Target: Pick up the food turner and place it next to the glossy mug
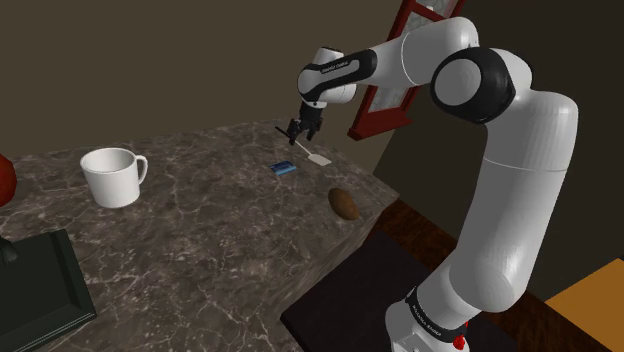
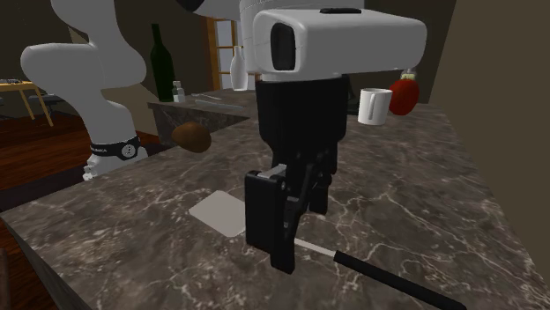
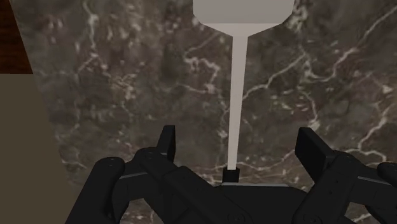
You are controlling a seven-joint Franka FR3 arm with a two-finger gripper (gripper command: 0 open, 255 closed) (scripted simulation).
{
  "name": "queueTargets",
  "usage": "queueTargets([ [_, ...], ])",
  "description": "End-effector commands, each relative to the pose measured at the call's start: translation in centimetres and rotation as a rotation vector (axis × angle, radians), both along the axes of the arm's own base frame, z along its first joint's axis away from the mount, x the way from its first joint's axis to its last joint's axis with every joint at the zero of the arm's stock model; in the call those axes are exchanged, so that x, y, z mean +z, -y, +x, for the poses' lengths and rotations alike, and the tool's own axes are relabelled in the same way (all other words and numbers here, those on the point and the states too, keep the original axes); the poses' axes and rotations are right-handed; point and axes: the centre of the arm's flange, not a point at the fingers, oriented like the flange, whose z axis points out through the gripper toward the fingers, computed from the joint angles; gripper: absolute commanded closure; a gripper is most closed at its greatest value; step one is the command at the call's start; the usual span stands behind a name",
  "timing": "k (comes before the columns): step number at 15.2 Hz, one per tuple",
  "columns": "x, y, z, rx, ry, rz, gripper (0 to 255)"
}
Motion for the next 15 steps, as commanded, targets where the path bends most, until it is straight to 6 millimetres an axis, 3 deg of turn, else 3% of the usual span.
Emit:
queueTargets([
  [1, -0.12, -0.01, 0.00, 0.000, 0.000, 0.000, 0],
  [5, -0.11, -0.01, 0.00, 0.000, 0.000, 0.000, 0],
  [6, -0.11, -0.01, 0.00, 0.000, 0.000, 0.000, 255],
  [15, -0.12, -0.01, 0.00, 0.000, 0.000, 0.000, 255],
])
